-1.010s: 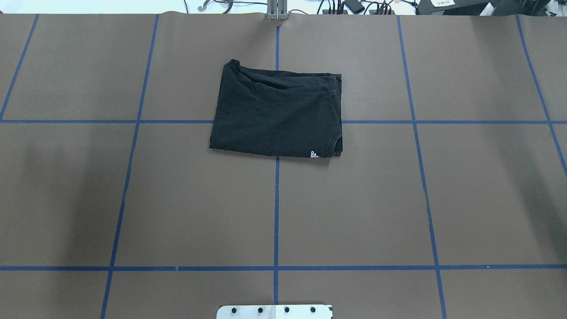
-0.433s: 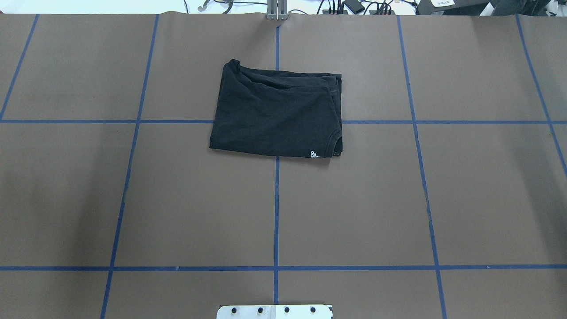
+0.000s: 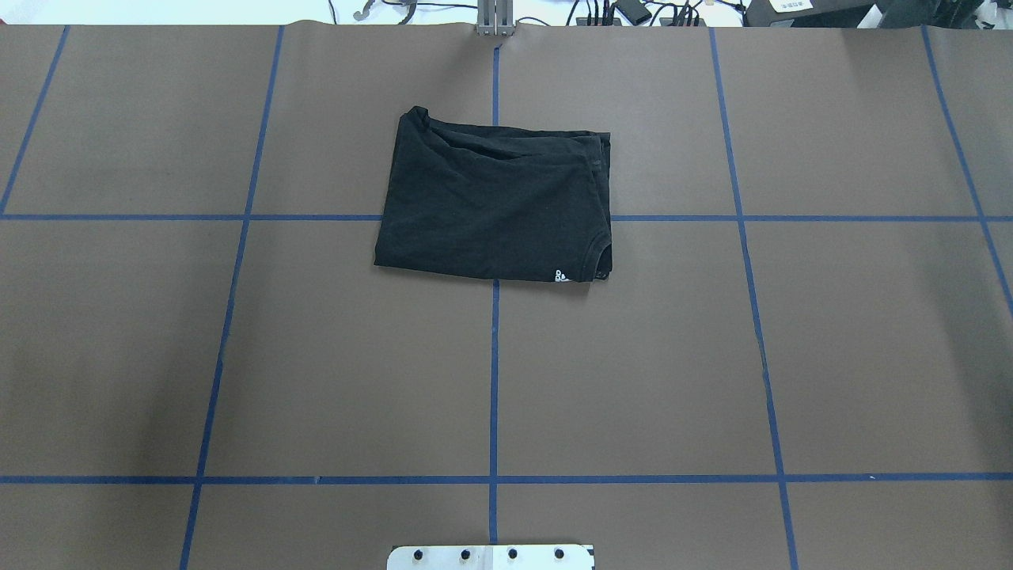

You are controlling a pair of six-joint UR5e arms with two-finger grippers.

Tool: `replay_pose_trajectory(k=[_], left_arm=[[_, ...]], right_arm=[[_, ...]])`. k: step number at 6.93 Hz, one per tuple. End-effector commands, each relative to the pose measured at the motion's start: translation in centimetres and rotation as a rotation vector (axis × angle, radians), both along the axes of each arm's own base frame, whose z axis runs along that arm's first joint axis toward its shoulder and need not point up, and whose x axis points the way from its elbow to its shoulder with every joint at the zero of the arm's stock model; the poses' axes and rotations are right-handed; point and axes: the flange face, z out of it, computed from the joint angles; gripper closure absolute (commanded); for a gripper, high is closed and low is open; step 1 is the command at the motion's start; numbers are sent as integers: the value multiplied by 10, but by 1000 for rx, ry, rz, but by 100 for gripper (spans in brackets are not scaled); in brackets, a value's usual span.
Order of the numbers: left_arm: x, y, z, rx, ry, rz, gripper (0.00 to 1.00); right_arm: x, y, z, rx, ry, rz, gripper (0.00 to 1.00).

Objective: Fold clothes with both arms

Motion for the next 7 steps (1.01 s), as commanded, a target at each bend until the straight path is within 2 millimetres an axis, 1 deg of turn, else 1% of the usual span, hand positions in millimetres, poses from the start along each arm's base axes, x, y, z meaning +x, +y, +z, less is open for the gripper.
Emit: replay_pose_trajectory(k=[1,2,3,4,5,6,7], left_arm=[[1,-1,1,-14,3,-1,0],[1,0,2,-15,2,-2,0],[1,0,3,-15,2,-2,0],[1,-1,0,-12,2,-3,0],[1,-2,-1,-9,0,-4,0],[1,-3,-3,-6,1,-5,0],[0,-3,-4,-5,1,-8,0]], right_arm=[[10,15,12,-22,0,23,0],[22,27,16,-24,0,45,0],[37,37,12,-11,0,71,0],[43,50,6,-12,0,89,0],[43,56,-4,-21,1,88,0],[43,54,-28,-43,12,87,0],[33,53,-51,-59,27,61,0]])
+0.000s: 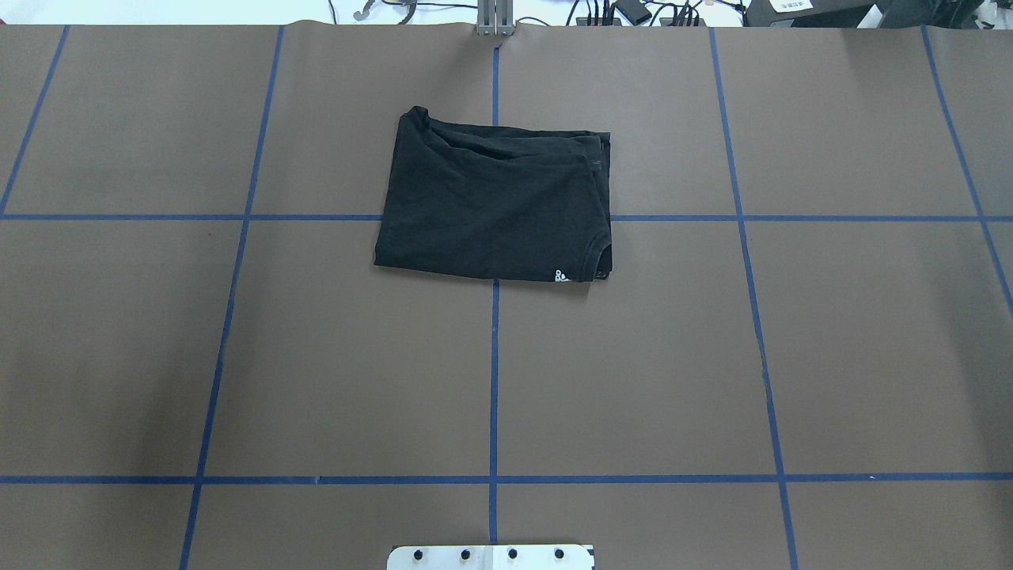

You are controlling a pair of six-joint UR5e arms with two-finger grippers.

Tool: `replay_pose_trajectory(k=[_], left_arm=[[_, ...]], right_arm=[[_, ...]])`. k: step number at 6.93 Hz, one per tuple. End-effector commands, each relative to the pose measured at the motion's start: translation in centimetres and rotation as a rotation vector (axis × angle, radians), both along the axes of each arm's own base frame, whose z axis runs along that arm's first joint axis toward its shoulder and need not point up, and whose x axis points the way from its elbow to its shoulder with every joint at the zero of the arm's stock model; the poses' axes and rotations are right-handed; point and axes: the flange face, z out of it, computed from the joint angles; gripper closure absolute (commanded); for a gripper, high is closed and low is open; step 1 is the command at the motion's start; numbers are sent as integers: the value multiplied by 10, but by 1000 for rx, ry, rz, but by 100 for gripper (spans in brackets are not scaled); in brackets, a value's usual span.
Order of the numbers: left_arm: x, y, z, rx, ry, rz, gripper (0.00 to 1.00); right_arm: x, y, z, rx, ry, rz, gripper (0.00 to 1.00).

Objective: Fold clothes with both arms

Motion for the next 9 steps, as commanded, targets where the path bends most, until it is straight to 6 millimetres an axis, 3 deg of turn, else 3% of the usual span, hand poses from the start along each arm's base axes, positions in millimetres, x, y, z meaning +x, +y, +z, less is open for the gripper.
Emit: replay_pose_trajectory(k=[1,6,9], left_arm=[[-1,0,-1,2,-2,-3,0],[-1,1,4,-5,-9,-2,0],[-1,2,4,-7,-8,-2,0]], right_arm=[[-6,-5,-39,-22,74,-29,0],[-6,-11,-13,-25,93,-35,0],[-7,-13,-16,0,88,-31,0]])
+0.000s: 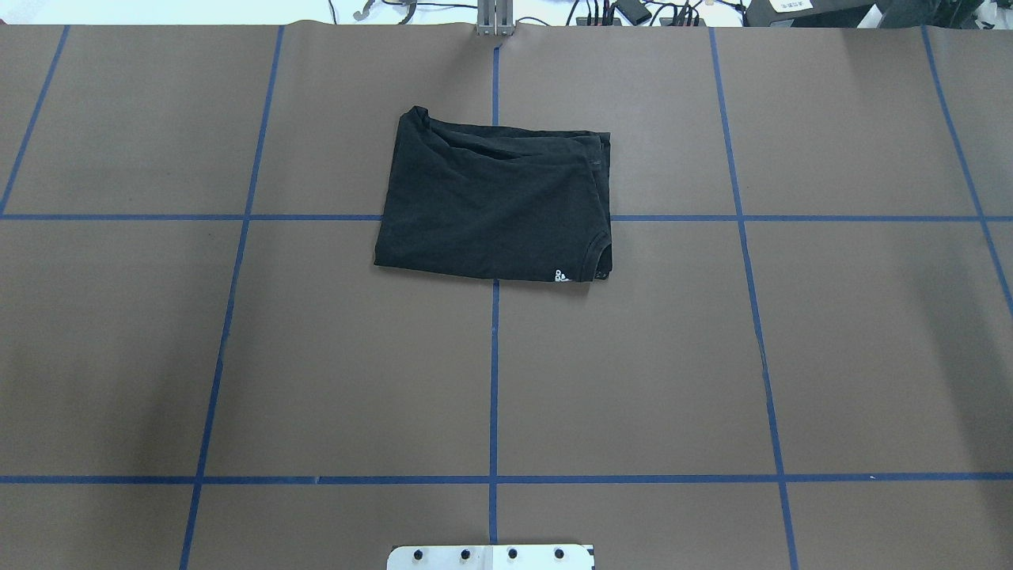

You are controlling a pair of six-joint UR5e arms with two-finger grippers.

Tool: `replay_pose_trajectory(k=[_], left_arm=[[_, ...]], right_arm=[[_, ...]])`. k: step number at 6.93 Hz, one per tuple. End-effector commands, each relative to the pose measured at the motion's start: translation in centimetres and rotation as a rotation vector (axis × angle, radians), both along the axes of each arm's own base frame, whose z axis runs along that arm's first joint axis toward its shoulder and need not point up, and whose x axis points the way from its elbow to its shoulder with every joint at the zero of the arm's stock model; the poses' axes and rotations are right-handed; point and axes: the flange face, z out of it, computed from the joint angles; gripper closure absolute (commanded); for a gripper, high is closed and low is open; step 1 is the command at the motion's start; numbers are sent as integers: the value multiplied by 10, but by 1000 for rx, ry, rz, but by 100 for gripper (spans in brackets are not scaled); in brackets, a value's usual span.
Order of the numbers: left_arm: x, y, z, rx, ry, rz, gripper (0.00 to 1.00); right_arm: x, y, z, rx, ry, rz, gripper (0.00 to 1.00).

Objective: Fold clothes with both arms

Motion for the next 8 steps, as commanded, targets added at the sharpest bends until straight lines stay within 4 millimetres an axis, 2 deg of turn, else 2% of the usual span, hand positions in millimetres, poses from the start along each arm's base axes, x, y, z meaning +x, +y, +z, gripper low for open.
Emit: replay_pose_trajectory(k=[1,7,8], left_arm=[[0,0,-1,1,1,0,0],[0,-2,11,-16,0,4,0],[0,-2,11,-17,0,2,0]], right_arm=[[-1,-1,-1,3,-7,3,0],[-4,-7,-6,8,-9,1,0],[-4,-13,-11,20,-9,0,0]])
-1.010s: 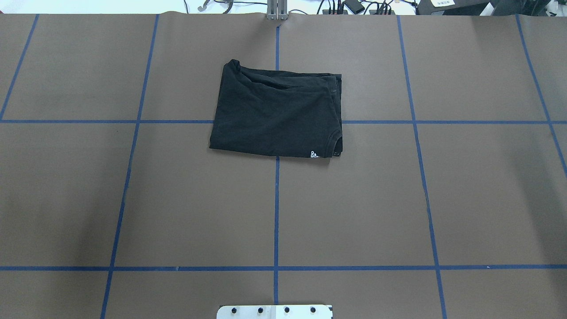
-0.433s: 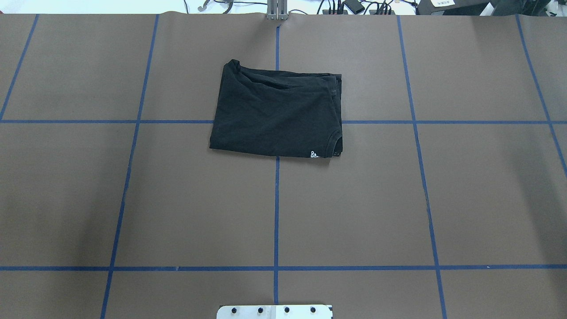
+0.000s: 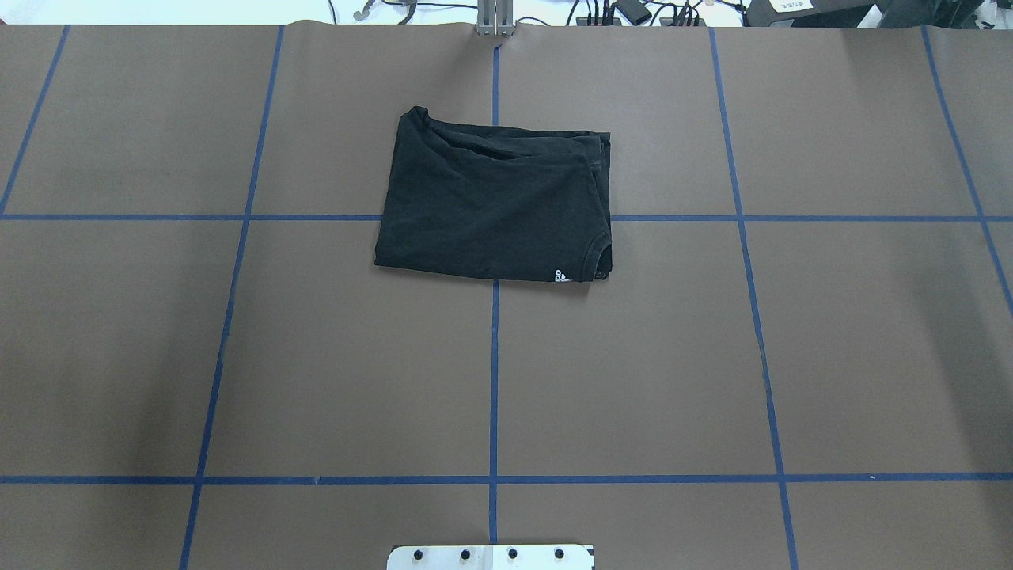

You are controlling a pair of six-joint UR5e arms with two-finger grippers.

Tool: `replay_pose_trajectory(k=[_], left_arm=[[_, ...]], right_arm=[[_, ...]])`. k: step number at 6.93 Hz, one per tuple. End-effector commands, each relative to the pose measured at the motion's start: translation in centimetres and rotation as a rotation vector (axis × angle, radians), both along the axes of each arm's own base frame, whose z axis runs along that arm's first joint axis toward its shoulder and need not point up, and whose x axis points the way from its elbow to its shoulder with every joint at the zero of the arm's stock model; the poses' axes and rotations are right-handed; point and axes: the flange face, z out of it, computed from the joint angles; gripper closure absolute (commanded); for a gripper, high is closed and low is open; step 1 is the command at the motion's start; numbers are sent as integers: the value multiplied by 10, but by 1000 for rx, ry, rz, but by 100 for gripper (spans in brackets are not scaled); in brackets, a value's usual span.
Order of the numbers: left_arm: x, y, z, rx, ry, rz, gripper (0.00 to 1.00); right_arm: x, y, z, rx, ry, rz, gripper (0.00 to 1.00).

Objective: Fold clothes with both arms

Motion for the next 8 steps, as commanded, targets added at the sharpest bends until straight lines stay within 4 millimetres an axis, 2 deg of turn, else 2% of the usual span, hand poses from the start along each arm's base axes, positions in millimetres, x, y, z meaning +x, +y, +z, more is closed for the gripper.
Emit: replay_pose_trajectory(k=[1,5,8], left_arm=[[0,0,0,-2,1,-1,0],[-1,-1,0,-2,1,-5,0],[-1,-4,-5,-55,7,-74,0]], right_arm=[[0,-13,-5,13,0,-1,0],[0,-17,1,4,0,-1,0],[0,-17,0,4,-3,-1,0]])
